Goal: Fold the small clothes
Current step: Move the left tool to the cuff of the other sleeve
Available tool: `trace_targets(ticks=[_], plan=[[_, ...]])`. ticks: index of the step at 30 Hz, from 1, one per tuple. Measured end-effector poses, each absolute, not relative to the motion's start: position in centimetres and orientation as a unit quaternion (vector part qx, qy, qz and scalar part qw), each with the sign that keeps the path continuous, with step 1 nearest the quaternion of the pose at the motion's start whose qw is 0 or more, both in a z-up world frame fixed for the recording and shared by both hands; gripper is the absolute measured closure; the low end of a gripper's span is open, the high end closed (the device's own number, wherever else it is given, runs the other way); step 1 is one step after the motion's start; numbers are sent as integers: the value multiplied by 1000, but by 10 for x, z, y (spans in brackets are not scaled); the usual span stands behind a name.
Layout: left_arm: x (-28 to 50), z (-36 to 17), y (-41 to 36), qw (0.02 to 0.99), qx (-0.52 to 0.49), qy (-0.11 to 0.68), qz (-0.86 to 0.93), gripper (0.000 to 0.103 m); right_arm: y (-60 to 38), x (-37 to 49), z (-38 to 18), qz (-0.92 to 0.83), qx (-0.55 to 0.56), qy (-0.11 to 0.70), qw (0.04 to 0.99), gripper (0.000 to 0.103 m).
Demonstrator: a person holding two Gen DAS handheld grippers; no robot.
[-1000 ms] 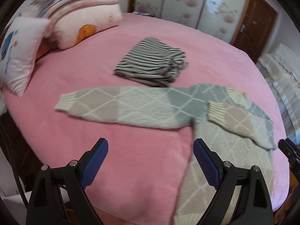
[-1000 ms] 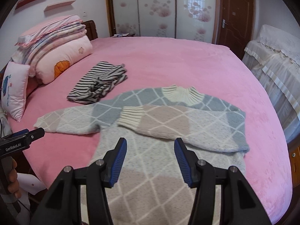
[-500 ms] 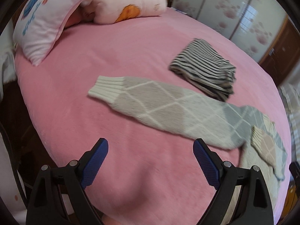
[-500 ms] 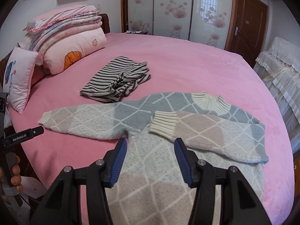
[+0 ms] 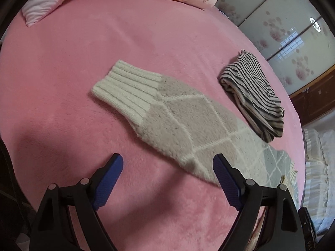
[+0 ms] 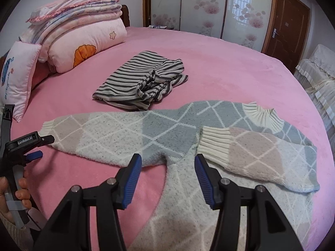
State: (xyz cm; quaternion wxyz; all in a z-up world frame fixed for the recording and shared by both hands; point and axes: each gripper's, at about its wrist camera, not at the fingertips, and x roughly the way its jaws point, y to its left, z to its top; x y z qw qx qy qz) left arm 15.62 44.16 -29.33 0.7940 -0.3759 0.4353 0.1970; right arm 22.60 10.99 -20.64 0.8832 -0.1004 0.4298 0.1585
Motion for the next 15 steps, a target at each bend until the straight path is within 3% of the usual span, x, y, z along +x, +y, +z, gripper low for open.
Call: trace_targets(ticks=[8, 12, 15], plan=[[173, -298, 440, 808, -354, 429, 195, 17, 139, 249, -218, 176, -86, 436, 878, 50], [181, -298, 444, 814, -346, 426, 193, 33, 159, 256, -222, 189, -87, 434, 877, 50], [188, -301, 447, 815, -342, 427, 192, 37, 174, 259, -225, 200, -90, 433, 874, 50]])
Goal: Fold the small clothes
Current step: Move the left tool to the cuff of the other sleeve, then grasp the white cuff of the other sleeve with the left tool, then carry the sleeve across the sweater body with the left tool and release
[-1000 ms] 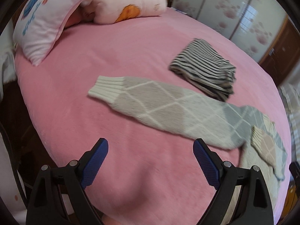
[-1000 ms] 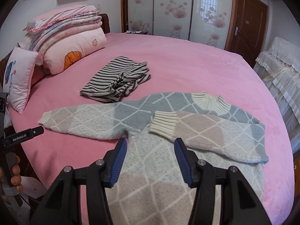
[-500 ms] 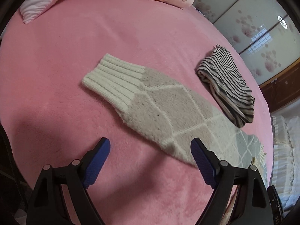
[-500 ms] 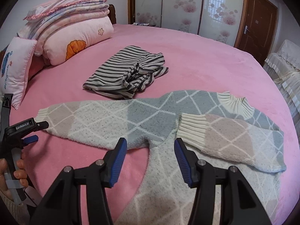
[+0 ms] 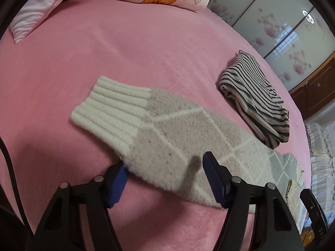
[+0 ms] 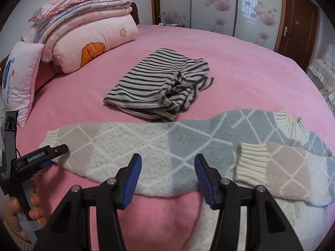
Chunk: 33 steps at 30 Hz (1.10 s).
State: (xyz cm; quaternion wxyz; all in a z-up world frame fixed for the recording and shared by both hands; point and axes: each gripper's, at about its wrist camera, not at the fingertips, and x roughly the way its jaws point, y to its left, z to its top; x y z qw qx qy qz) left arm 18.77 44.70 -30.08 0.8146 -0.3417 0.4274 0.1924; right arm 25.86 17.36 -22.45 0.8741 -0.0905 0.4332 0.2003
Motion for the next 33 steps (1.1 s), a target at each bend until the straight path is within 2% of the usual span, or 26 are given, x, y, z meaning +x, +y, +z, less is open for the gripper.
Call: trace_targets(ticks=[2, 3, 4, 5, 7, 13, 20, 33], plan=[[190, -303, 450, 815, -339, 429, 193, 48, 180, 258, -227, 205, -97, 433, 873, 50], [190, -303, 451, 816, -336, 429, 193, 67, 183, 257, -230, 208, -100, 434, 871, 50], [192, -304, 452, 817, -332, 431, 190, 93, 186, 257, -231, 209, -102, 435, 870, 50], [194, -305, 453, 819, -336, 431, 175, 95, 187, 257, -233, 210, -103, 436, 869, 50], [193, -298, 451, 829, -328, 418, 177, 96, 187, 255, -236, 210, -105, 441, 867, 50], [195, -234, 406, 888, -233, 362, 159, 96, 169, 253, -237, 198, -100, 445, 868, 50], [210, -177, 357, 917, -213, 323, 92, 96, 132, 252, -226, 174, -79, 444, 875, 50], [233, -151, 258, 924, -158, 346, 32, 96, 41, 248, -208, 123, -31, 441, 888, 50]])
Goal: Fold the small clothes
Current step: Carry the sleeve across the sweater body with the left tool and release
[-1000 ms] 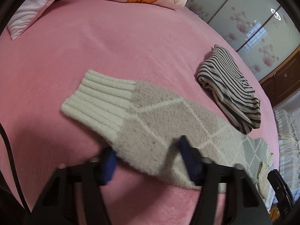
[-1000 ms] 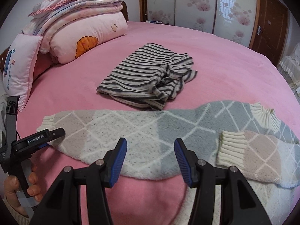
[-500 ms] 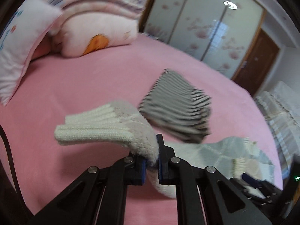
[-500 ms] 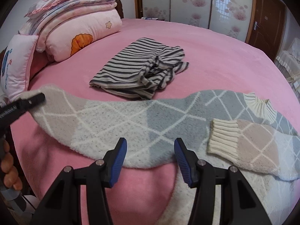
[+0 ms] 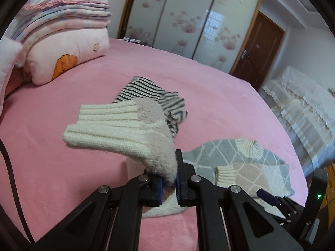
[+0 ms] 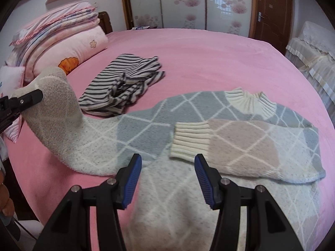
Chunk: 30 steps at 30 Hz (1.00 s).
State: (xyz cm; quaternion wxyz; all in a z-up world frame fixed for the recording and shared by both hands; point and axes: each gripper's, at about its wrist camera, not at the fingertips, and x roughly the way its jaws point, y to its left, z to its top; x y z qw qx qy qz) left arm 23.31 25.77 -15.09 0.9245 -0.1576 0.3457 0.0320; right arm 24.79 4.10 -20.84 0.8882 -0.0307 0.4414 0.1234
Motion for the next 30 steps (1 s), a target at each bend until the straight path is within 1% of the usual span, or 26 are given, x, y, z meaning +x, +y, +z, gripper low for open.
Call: trace_targets(ticks=[9, 16, 25, 30], plan=[[242, -152, 215, 914, -153, 377, 5, 96, -6, 240, -203, 101, -9, 440, 892, 50], [260, -158, 162, 905, -153, 395, -43, 96, -44, 235, -198, 79, 7, 432, 898, 50], [287, -183, 81, 890, -134, 424, -103, 96, -101, 232, -204, 45, 18, 436, 899, 50], [299, -215, 43, 874, -119, 456, -115, 96, -126, 234, -212, 31, 29, 444, 895, 50]])
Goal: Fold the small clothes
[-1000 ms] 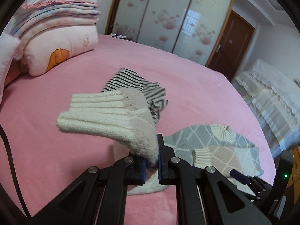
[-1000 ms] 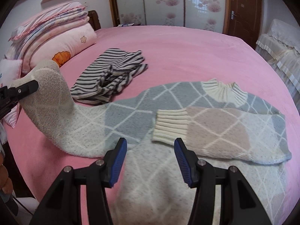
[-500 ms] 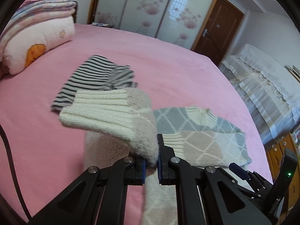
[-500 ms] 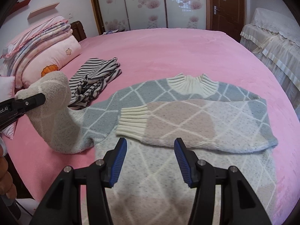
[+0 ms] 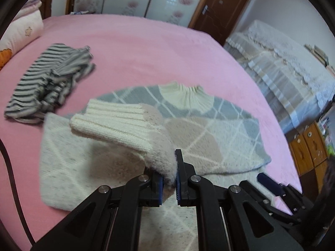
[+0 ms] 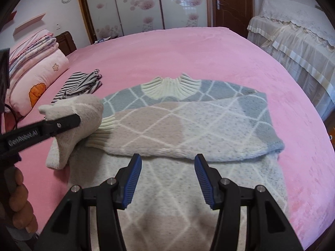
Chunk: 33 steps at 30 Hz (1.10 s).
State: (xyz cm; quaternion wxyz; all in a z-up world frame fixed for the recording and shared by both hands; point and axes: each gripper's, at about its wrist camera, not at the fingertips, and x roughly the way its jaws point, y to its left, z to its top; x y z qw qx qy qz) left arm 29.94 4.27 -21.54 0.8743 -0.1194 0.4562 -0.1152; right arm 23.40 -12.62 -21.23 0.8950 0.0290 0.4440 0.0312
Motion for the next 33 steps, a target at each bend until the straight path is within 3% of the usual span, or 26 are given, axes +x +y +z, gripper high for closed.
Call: trace_targets(ticks=[5, 12, 15, 26, 33], plan=[[302, -249, 14, 856, -95, 492, -126, 95, -140, 234, -218, 29, 34, 451, 892, 50], [292, -267, 9, 840, -116, 503, -168, 70, -142, 233, -219, 42, 22, 451, 891, 50], [288, -265, 11, 839, -122, 501, -175, 64, -139, 234, -217, 48, 18, 450, 891, 50], [248, -247, 82, 848, -154, 487, -139, 57, -142, 249, -224, 105, 44, 483, 868, 50], [227, -246, 128, 872, -107, 474, -62, 56, -160, 262, -228, 124, 91, 504, 850, 50]])
